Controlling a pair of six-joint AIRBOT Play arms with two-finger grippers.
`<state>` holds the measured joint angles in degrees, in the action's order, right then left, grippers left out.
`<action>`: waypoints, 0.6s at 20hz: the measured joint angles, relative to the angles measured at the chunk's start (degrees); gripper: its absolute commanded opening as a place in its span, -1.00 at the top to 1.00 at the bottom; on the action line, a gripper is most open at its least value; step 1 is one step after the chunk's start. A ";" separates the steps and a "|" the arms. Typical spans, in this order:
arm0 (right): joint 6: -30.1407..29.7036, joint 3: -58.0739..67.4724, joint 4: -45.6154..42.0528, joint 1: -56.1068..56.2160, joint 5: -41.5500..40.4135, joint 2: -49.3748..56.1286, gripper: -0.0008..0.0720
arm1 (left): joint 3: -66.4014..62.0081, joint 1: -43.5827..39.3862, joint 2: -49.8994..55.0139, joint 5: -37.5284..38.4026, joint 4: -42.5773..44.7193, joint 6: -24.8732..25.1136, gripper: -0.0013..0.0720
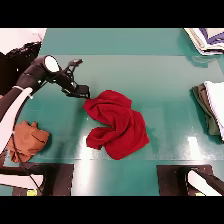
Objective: Fold the shirts.
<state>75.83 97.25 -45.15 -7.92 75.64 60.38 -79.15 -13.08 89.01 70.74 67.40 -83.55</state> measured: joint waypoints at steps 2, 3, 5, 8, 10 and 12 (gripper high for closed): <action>0.00 0.00 -0.02 -0.02 0.00 0.00 0.92 | 0.13 0.61 3.13 -0.02 -2.97 1.77 -0.67; 0.00 0.00 -0.02 0.00 0.02 0.00 0.92 | 0.17 0.85 4.13 -0.24 -3.91 2.36 -0.27; 0.00 -0.24 0.00 -0.02 0.13 0.00 0.92 | 0.11 1.18 5.38 -1.27 -5.18 3.06 0.90; 0.00 -2.93 0.02 -0.02 1.79 -0.11 0.92 | -0.26 1.31 5.64 -2.14 -5.75 3.67 0.90; 0.02 -7.13 -0.20 0.33 3.78 -0.11 0.92 | -1.53 1.38 4.17 -2.64 -3.10 3.85 0.90; 0.07 -13.33 -1.55 1.73 5.38 -0.13 0.92 | -3.76 1.42 1.57 -3.15 1.31 3.91 0.90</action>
<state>75.90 83.92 -46.70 -6.20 81.01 60.25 -82.91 -11.66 90.59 67.59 68.71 -79.64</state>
